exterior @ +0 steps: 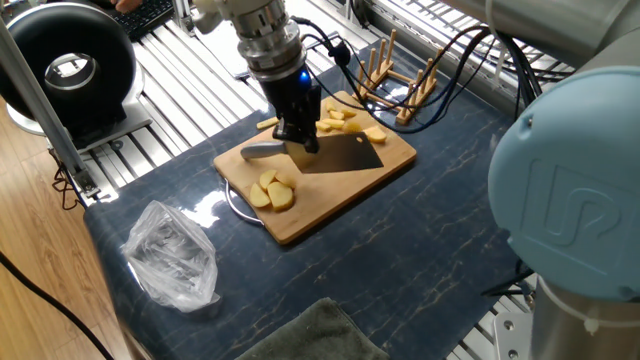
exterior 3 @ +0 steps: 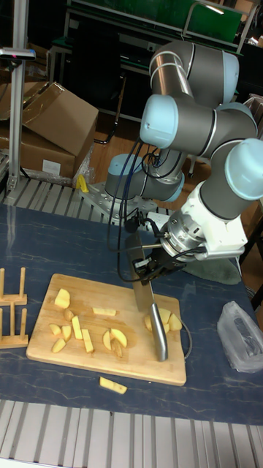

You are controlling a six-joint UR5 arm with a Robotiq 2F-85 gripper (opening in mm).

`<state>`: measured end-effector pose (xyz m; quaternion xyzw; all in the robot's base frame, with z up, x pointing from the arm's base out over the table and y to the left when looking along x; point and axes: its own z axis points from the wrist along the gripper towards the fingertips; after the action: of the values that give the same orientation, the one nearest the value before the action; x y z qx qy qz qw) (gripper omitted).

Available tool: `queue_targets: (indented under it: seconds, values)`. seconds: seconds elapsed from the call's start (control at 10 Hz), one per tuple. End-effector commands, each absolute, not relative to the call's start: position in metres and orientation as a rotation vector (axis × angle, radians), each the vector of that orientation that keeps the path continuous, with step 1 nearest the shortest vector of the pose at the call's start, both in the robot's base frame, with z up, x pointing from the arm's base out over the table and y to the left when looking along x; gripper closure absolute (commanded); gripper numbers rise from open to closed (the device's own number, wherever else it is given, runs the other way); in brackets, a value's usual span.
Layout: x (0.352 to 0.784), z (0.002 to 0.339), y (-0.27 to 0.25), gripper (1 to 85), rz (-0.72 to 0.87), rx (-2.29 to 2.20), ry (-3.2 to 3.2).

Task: Chop the potatoes

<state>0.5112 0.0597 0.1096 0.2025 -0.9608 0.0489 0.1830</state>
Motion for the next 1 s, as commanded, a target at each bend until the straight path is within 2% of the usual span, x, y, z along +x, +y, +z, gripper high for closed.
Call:
queue_targets:
  seconds: [0.0,0.9]
  values:
    - [0.497,0.107,0.058,84.7,0.125,0.545,-2.676]
    - [0.477,0.107,0.053,84.7,0.154,0.465,-2.621]
